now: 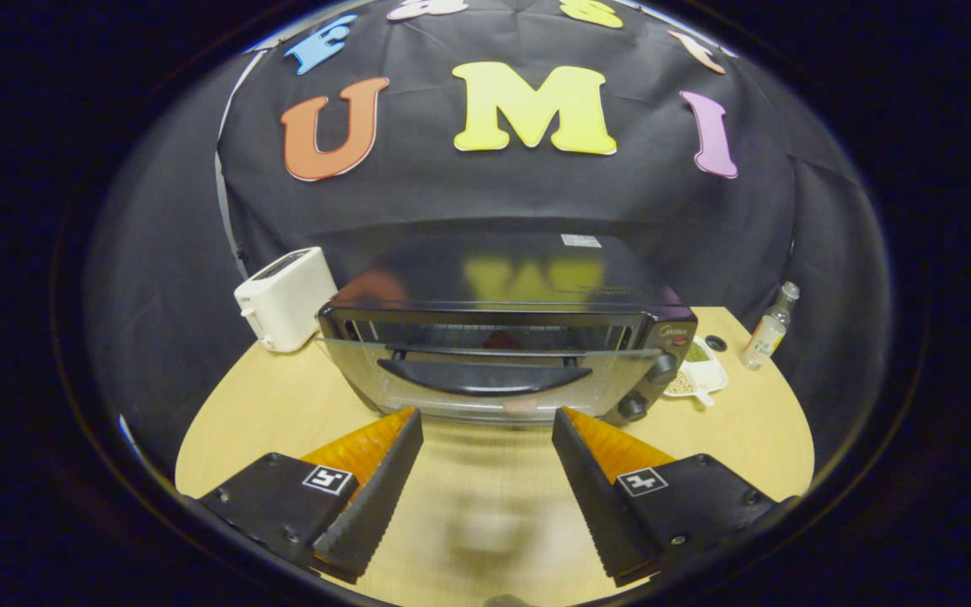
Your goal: Open the toaster oven, put the food inside, and close the toaster oven door.
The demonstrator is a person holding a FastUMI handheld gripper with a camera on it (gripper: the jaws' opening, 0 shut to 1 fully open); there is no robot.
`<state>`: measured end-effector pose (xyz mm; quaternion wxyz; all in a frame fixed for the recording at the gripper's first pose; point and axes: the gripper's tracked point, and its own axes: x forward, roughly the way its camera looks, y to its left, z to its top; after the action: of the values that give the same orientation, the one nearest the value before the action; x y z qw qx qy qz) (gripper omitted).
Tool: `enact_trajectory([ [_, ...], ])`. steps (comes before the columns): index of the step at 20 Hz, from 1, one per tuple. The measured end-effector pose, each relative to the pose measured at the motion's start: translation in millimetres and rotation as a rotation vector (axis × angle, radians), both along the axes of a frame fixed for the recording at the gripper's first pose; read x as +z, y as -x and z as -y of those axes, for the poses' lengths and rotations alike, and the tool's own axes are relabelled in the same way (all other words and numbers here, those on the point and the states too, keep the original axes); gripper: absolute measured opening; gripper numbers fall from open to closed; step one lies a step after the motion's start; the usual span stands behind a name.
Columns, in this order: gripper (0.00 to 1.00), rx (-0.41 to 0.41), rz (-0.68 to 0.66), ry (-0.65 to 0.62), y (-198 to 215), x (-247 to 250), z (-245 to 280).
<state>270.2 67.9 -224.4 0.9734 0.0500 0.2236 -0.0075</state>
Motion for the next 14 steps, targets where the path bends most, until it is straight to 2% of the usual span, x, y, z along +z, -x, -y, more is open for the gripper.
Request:
enact_trajectory([
  [9, 0.99, -0.037, 0.002, -0.026, 20.0, 2.1, 18.6],
  [12, 0.99, -0.045, 0.043, -0.009, 38.5, 25.1, 32.4],
  [14, 0.99, -0.048, 0.124, 0.000, 58.0, 63.0, 43.6],
])
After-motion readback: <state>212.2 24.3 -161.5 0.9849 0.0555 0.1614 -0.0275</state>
